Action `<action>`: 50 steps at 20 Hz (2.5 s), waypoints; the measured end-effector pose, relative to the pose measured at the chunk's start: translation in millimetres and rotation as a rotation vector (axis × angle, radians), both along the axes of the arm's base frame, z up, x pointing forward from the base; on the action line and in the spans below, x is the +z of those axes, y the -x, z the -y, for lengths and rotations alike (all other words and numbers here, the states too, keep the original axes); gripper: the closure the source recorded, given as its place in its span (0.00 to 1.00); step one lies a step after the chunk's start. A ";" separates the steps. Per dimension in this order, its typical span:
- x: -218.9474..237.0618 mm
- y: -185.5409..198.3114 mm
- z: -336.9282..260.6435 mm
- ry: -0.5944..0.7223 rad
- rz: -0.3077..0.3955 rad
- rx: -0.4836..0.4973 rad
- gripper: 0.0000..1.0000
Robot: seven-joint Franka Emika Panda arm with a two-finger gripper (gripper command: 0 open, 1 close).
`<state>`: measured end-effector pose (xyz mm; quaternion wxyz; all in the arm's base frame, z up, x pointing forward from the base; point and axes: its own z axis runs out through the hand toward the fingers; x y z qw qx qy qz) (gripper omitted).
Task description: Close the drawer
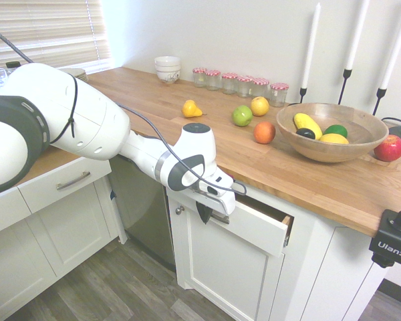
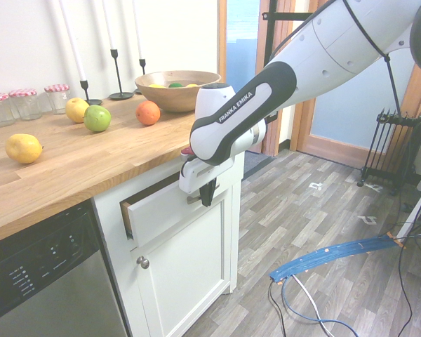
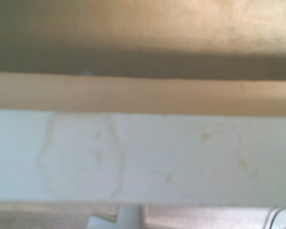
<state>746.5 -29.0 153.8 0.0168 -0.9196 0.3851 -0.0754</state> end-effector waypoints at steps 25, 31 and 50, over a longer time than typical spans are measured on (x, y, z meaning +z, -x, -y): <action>2.0 27.3 11.4 -0.031 -0.143 -0.075 1.00; 44.6 75.2 0.6 -0.060 -0.188 -0.069 1.00; 100.0 215.9 -15.0 -0.055 -0.198 -0.026 0.00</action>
